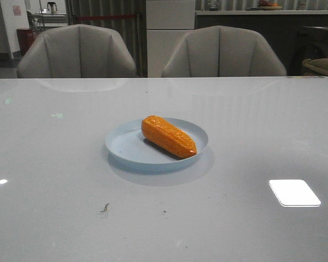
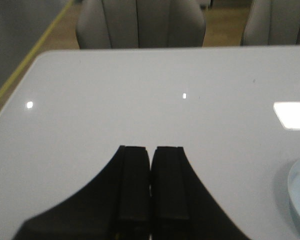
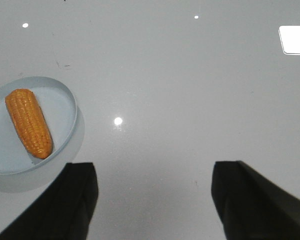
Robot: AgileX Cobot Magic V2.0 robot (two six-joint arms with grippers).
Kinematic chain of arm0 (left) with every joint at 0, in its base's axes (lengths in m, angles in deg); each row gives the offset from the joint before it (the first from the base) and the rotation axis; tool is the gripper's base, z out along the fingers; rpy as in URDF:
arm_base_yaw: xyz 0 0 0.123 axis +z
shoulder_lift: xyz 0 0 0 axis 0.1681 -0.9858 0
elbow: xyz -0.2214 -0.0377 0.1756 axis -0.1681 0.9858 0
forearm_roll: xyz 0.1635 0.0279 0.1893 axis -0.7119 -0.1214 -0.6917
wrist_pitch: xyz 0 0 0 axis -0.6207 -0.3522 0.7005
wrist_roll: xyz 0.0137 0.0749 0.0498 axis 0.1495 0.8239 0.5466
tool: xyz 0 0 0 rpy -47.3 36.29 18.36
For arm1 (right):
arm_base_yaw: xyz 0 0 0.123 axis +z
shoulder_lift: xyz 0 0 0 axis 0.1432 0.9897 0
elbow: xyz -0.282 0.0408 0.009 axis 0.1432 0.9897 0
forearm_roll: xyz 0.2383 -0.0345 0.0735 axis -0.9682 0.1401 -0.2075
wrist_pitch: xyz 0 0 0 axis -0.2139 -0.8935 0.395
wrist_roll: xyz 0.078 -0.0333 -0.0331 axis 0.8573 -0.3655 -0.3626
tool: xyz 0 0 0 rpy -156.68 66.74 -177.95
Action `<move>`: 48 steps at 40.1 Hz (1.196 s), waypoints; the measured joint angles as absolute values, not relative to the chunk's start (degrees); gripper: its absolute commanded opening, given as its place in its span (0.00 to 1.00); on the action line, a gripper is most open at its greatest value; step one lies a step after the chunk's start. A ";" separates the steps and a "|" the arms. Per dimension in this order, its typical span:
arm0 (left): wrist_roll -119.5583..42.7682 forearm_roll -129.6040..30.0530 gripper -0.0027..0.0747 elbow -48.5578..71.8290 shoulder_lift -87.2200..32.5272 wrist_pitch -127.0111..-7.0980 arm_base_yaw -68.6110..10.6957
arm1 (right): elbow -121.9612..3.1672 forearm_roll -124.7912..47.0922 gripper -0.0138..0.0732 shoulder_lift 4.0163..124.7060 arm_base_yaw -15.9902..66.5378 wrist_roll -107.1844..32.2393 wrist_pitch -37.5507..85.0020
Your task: Place corn on plate with both arms
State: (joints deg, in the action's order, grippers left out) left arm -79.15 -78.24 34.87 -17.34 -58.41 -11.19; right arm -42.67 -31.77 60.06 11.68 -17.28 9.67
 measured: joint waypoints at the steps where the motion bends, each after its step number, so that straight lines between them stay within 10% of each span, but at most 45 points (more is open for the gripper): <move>1: -79.15 -78.24 0.16 37.00 -15.16 -56.35 -11.19 | -42.67 -31.77 0.83 60.06 11.68 -17.28 9.67; 24: -75.98 -78.45 0.16 67.83 28.21 -49.55 -11.19 | -42.67 -31.77 0.83 60.06 11.68 -17.28 9.67; 48: -75.91 -78.45 0.16 69.66 30.62 -53.25 -11.65 | -42.57 -31.77 0.83 60.06 11.68 -17.28 9.46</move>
State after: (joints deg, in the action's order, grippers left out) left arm -75.91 -78.45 69.66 30.62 -53.25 -11.65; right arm -42.57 -31.77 60.06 11.68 -17.28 9.46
